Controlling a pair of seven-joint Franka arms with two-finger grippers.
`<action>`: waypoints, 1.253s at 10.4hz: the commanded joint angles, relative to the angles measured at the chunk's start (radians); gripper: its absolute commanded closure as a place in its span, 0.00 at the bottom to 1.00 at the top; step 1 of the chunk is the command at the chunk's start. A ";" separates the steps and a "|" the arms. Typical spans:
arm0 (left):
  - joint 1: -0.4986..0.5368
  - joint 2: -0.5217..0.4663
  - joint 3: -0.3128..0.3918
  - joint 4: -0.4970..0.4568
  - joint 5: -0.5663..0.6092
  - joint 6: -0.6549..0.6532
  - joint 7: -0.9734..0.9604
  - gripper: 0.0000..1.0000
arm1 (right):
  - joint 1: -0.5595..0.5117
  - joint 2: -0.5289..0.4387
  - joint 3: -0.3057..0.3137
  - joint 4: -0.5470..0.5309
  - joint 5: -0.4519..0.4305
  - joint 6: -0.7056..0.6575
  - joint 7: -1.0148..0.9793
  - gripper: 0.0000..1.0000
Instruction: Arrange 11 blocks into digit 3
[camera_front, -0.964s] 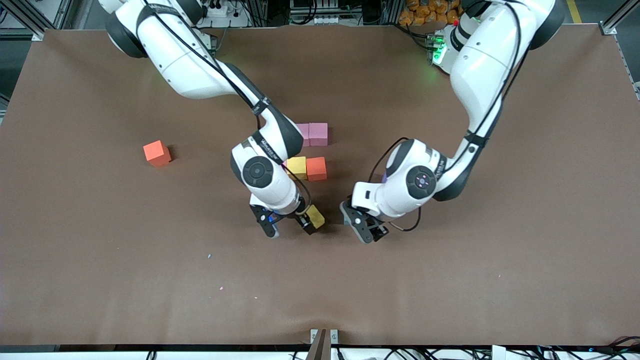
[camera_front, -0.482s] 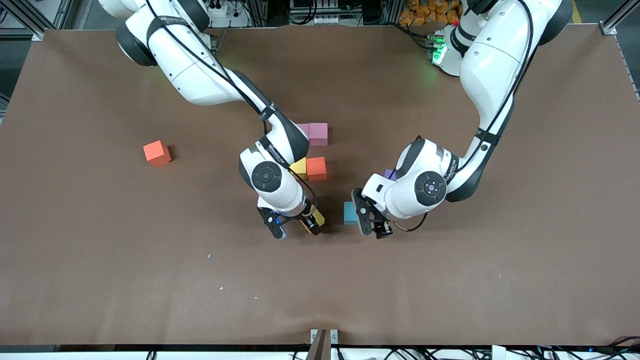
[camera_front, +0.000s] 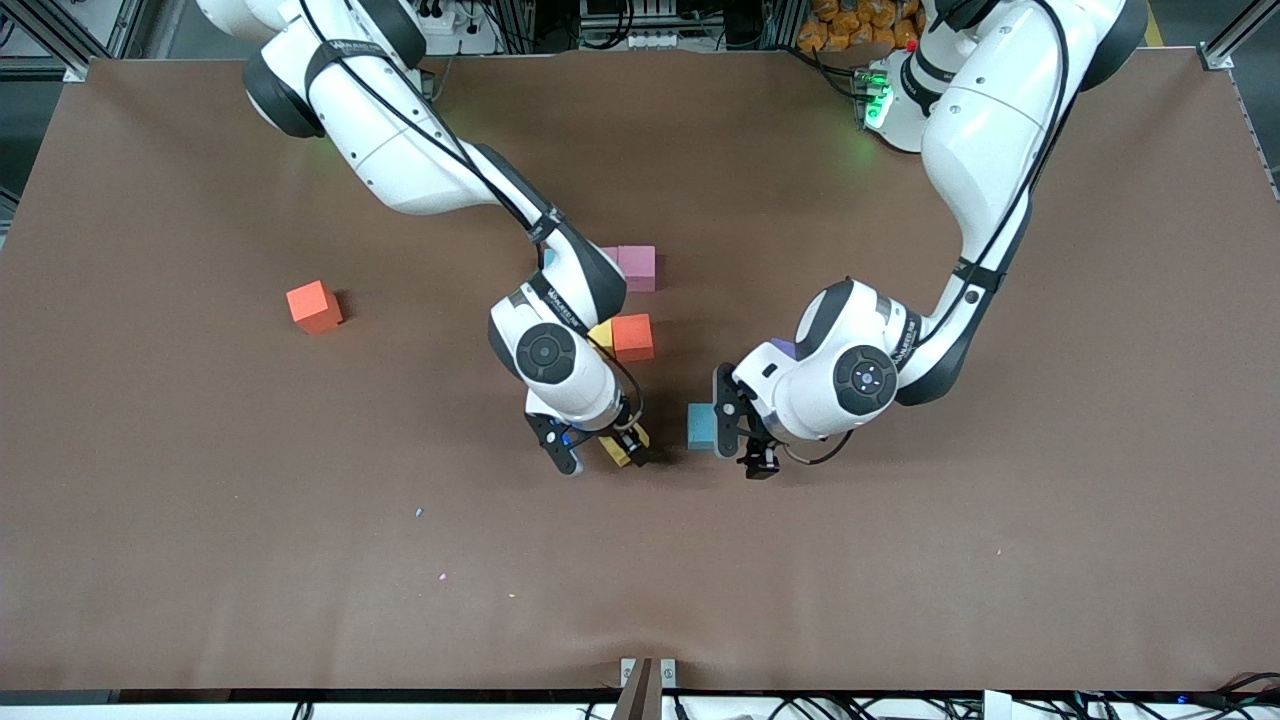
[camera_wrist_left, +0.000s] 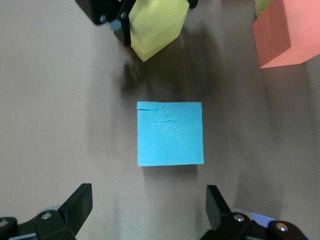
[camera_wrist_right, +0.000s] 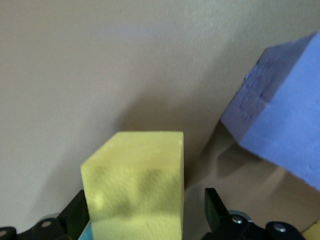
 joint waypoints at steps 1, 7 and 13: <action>-0.007 0.010 -0.001 -0.003 0.017 -0.009 0.025 0.00 | 0.012 0.027 -0.006 0.047 -0.007 -0.070 -0.005 0.00; -0.027 0.030 -0.001 0.000 0.037 0.000 0.020 0.00 | 0.012 0.023 -0.022 0.050 -0.007 -0.107 -0.011 0.61; -0.066 0.059 0.000 -0.002 0.037 0.066 -0.029 0.00 | 0.012 0.001 -0.012 0.073 0.005 -0.132 0.081 1.00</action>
